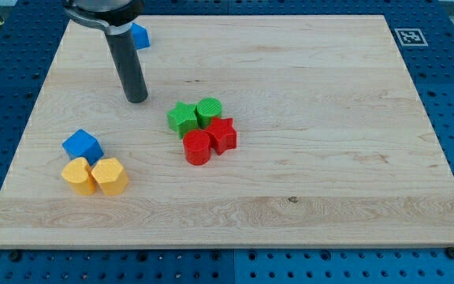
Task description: Move the blue triangle slightly down
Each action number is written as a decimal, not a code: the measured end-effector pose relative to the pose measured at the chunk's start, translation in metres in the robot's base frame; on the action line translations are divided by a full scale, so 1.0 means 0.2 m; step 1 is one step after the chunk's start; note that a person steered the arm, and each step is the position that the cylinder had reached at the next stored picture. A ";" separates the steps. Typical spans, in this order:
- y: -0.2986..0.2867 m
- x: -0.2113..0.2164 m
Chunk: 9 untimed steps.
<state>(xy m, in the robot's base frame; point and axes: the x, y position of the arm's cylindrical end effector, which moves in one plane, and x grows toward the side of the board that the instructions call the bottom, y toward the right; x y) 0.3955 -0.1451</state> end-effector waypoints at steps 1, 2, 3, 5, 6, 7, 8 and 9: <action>0.00 -0.02; 0.00 -0.03; 0.00 -0.05; 0.12 -0.31; 0.16 -0.47; 0.16 -0.72; 0.04 -0.96; -0.25 -0.96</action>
<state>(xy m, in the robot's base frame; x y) 0.2035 -0.1952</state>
